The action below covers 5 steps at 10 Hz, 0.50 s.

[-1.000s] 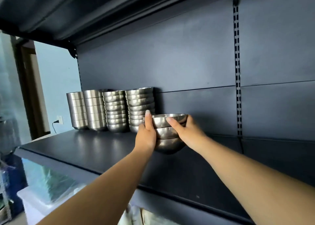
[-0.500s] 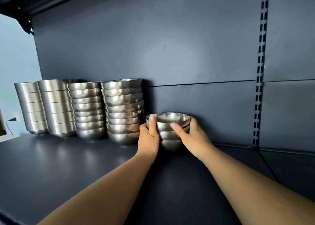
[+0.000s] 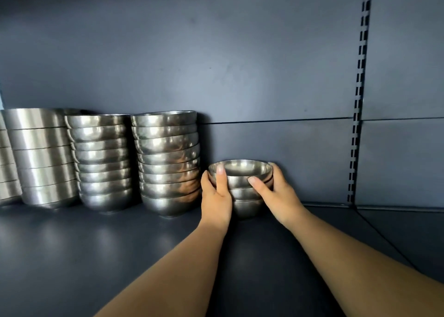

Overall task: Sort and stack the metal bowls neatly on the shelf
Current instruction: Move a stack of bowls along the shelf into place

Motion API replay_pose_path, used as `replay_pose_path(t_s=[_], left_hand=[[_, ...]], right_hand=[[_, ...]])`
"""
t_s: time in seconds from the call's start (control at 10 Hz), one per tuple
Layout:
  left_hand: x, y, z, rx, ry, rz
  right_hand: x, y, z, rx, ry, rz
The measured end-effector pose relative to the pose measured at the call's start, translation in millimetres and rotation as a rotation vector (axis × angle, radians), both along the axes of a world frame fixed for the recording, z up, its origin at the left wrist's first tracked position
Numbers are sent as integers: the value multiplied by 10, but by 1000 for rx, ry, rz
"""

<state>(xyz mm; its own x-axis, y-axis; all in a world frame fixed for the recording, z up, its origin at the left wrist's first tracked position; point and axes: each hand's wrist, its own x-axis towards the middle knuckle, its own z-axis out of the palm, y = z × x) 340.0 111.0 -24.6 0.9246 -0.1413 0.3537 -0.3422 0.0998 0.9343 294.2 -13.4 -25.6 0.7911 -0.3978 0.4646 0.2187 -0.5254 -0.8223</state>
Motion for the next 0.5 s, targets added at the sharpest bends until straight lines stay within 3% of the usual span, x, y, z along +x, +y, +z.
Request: replay_pose_path(t_s=[0.4,0.5], left_hand=[[-48,153,-6,73,105,-175],[-171,376,-84,148,33,-231]], right_hand=[[-409,270,40,120,125,-155],[-697,408,55,10,165,-290]])
